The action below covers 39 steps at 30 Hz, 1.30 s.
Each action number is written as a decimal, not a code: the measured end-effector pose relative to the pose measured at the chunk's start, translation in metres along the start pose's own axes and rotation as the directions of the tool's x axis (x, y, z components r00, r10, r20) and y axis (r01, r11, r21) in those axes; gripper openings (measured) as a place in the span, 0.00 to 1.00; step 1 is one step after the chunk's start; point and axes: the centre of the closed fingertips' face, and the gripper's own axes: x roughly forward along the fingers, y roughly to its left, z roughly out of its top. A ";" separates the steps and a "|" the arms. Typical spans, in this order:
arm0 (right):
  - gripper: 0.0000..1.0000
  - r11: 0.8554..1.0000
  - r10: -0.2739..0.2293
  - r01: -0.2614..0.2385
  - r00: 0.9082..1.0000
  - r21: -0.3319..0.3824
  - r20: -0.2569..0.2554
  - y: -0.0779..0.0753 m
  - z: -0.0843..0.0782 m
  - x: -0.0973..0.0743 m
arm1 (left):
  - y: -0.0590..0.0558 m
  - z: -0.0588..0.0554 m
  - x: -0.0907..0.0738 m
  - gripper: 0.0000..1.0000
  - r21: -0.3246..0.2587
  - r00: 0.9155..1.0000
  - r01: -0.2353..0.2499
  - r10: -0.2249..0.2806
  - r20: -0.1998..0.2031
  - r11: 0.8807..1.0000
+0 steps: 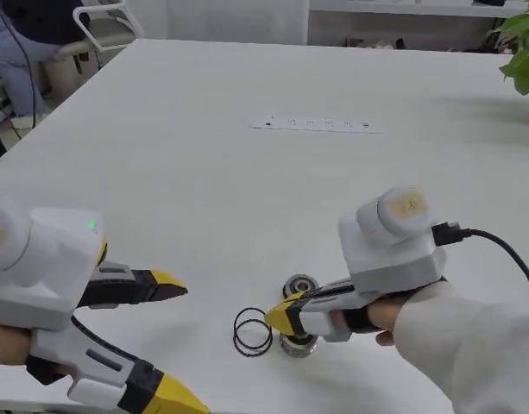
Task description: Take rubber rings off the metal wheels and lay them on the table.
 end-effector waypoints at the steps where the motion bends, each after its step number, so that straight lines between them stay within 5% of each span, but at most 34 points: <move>1: 0.00 1.000 -0.009 0.009 1.000 -0.013 -0.009 -0.002 -0.002 0.001 | 0.000 0.000 0.000 0.86 -0.001 1.000 0.000 0.000 0.001 1.000; 5: 0.00 0.996 -0.045 0.043 0.999 -0.078 -0.021 -0.007 -0.003 0.003 | 0.000 0.000 0.000 0.86 -0.003 1.000 0.003 -0.003 -0.001 1.000; 22: 0.03 0.993 -0.069 0.070 0.998 -0.097 0.009 -0.015 0.004 -0.002 | 0.001 0.000 0.000 0.85 -0.001 1.000 -0.003 0.003 0.001 1.000; 39: 0.10 0.985 -0.107 0.127 0.980 -0.115 0.167 -0.030 0.039 -0.036 | 0.004 0.005 -0.002 0.84 0.011 0.999 -0.022 0.022 0.024 1.000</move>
